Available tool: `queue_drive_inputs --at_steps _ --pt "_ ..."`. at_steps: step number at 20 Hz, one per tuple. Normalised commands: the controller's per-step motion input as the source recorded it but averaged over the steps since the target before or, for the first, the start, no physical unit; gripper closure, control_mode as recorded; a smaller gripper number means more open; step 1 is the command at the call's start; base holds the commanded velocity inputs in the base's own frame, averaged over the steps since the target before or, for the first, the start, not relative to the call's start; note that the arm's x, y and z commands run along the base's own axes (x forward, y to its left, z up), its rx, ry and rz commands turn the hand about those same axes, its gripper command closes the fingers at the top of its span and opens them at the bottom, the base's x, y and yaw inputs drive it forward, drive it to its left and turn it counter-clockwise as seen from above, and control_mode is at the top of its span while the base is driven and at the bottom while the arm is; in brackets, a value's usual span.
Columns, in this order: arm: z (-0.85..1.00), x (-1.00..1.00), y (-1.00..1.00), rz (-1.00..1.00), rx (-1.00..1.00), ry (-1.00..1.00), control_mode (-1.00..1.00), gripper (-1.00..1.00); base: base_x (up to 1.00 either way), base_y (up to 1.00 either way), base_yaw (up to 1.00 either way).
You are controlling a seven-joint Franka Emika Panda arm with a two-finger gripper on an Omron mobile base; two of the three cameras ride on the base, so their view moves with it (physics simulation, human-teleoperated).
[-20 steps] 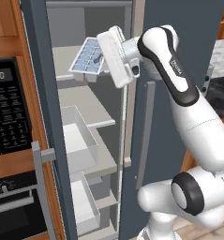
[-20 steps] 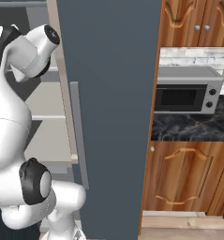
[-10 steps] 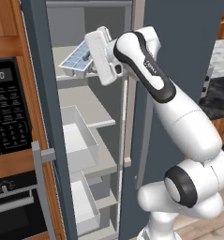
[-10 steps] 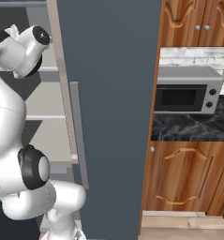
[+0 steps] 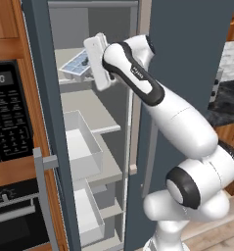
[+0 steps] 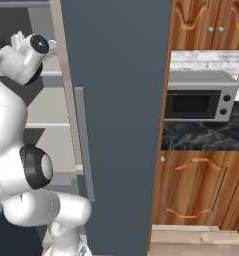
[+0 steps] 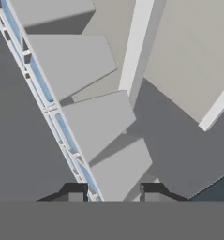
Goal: The ice cube tray has been filled with water. Take the tray and place it in the freezer to make ice. Close the freezer door after placing the tray.
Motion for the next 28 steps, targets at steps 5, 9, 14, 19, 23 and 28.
queue_drive_inputs --at_steps 5,9,14,19,23,28 --pt "0.0 0.55 0.25 -0.09 0.0 0.04 -1.0 1.0 0.0 0.0 0.0" --pt "0.0 0.52 0.39 -0.08 0.0 0.07 -1.0 1.0 0.0 0.0 0.0" --pt "0.0 0.48 0.26 -0.08 0.0 0.02 -1.0 1.0 0.0 0.0 0.0" --pt "0.0 0.37 0.13 -0.1 0.0 0.0 -1.0 -1.0 0.0 0.0 0.0" --pt "0.0 0.18 0.0 -0.1 0.0 0.0 -1.0 -1.0 0.0 0.0 0.0" --pt "0.02 -0.01 0.0 -0.08 0.0 0.0 -1.0 -1.0 0.0 0.0 0.0"
